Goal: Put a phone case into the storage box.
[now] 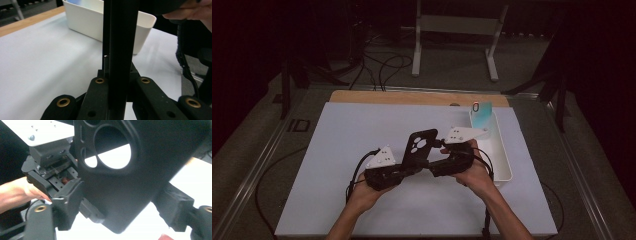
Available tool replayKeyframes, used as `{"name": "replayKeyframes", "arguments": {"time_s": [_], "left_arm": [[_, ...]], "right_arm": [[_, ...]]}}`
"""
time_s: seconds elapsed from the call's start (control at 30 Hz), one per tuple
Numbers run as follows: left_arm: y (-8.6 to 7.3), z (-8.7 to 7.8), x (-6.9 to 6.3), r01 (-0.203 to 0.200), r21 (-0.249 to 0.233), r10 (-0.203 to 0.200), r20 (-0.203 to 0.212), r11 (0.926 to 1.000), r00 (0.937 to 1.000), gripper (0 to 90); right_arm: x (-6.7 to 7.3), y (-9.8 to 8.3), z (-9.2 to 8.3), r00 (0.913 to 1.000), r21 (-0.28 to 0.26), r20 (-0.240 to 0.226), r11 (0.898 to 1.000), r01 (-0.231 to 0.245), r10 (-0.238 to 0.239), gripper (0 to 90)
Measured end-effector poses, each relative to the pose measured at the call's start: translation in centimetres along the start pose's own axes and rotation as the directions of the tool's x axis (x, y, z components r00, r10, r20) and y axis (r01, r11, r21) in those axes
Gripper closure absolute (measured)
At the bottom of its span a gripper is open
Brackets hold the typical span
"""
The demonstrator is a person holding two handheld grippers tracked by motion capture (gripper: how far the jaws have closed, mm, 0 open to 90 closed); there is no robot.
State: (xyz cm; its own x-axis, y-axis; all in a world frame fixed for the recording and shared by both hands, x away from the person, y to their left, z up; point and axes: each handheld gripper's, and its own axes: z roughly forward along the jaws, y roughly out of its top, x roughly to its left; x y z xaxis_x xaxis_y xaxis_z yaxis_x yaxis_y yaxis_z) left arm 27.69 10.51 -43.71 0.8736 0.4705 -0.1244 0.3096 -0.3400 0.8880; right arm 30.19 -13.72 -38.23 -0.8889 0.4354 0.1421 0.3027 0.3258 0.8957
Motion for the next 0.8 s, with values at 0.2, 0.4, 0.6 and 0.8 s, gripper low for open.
{"name": "replayKeyframes", "arguments": {"time_s": [0.2,0.4,0.6,0.8], "left_arm": [[-0.2,-0.1,0.4,0.031,-0.007,-0.032,-0.053,0.9995,0.9981,86.0],[-0.3,-0.1,0.6,0.047,-0.009,-0.047,-0.098,0.9989,0.9941,86.0],[-0.5,0.0,0.7,0.058,-0.007,-0.058,-0.127,0.9983,0.9902,85.9],[-0.7,0.3,0.6,0.06,0.001,-0.06,-0.131,0.9982,0.9895,85.9]], "right_arm": [[0.1,0.1,-0.2,0.9993,-0.007,0.034,1.0,-0.016,0.016,14.6],[0.2,0.4,0.0,0.997,-0.012,0.069,0.999,-0.035,0.035,9.4],[0.3,0.8,0.2,0.992,-0.049,0.105,0.997,-0.064,0.069,8.0],[0.5,1.4,0.4,0.9888,-0.078,0.118,0.993,-0.083,0.092,8.1]]}}
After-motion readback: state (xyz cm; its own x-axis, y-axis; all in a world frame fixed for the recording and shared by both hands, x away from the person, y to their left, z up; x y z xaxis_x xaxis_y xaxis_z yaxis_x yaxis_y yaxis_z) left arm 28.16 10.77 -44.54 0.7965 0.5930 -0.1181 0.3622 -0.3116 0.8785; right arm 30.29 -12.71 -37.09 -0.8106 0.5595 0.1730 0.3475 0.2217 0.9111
